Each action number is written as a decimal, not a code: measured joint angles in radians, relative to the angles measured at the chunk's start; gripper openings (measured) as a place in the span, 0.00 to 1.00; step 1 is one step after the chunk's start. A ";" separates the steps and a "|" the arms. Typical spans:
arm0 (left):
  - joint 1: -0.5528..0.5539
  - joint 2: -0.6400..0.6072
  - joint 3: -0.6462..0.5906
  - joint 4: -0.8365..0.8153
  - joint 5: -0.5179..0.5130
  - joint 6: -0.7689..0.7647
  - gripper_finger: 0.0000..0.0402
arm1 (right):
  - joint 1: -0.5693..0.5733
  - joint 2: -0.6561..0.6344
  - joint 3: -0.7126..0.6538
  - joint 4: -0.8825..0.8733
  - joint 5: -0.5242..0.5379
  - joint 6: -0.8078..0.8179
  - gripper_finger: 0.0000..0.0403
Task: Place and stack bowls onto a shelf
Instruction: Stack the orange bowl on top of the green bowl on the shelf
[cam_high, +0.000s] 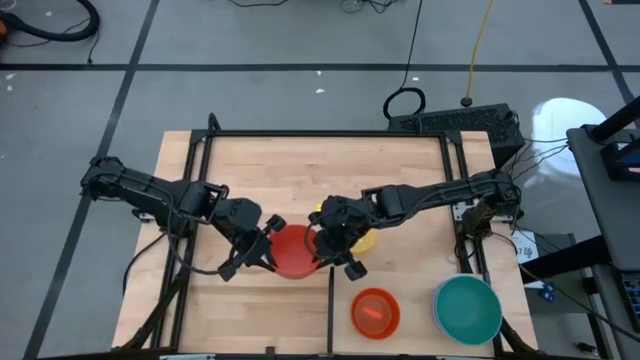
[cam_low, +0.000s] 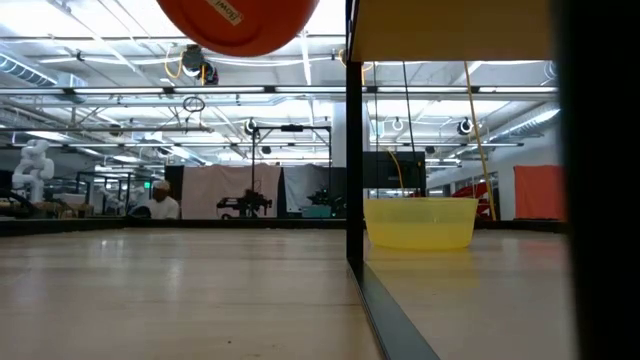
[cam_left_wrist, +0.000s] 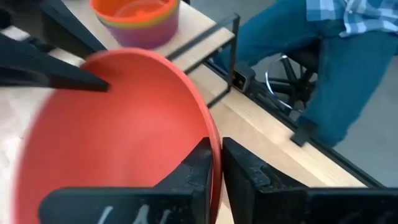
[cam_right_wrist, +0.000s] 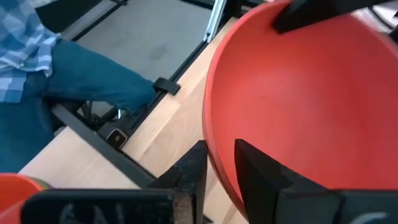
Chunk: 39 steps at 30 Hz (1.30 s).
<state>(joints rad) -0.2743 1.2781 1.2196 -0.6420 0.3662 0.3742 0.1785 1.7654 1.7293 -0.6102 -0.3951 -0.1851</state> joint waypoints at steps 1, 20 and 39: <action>0.001 0.000 0.000 0.009 -0.001 0.001 0.10 | -0.001 0.001 -0.001 -0.002 -0.004 -0.003 0.16; -0.050 0.000 0.002 0.215 -0.452 -0.011 0.60 | -0.002 -0.020 -0.002 0.005 0.163 -0.001 0.00; -0.247 0.069 0.002 0.349 -0.889 -0.416 0.46 | 0.170 -0.250 0.000 -0.357 0.706 0.669 0.00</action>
<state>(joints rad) -0.5215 1.3472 1.2214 -0.2925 -0.5226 -0.0417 0.3484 1.5149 1.7290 -0.9669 0.3109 0.4840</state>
